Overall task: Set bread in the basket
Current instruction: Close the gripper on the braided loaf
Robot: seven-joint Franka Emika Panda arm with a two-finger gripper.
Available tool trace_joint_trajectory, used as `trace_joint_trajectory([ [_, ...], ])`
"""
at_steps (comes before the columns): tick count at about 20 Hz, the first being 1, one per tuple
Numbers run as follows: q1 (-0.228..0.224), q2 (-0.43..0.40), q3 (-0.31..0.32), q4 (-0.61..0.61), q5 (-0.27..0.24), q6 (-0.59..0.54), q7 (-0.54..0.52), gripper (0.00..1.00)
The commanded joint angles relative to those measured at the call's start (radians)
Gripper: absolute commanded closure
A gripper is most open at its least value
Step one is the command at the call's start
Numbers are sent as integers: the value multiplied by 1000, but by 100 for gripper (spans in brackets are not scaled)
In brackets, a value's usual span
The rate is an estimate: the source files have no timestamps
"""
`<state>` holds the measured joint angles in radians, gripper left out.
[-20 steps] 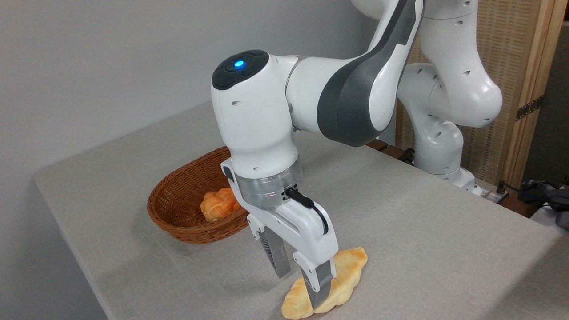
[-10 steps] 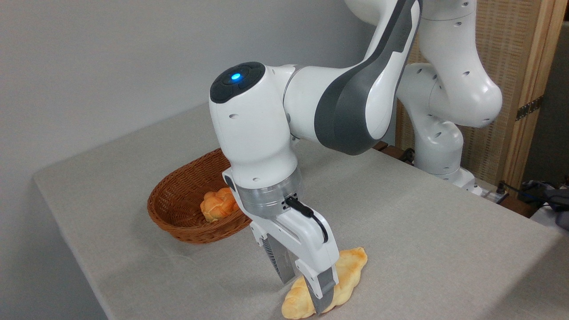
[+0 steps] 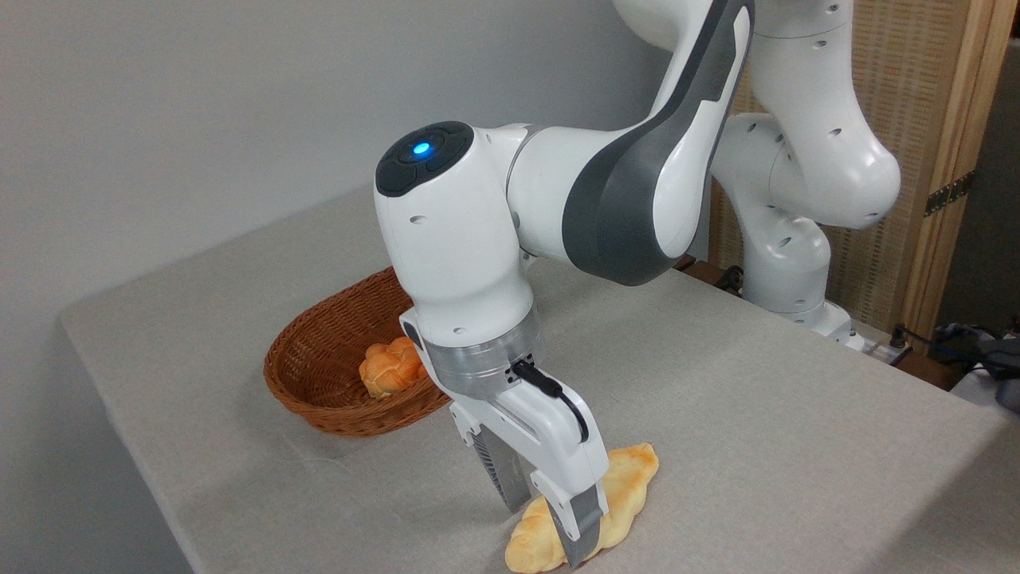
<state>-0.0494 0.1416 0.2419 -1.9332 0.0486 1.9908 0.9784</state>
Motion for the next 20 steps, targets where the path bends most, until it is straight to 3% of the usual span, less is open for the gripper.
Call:
trace_joint_trajectory([
  [1, -3, -8, 7, -10, 13, 6, 8, 57],
  [20, -3, -34, 8, 66, -6, -12, -4, 54],
])
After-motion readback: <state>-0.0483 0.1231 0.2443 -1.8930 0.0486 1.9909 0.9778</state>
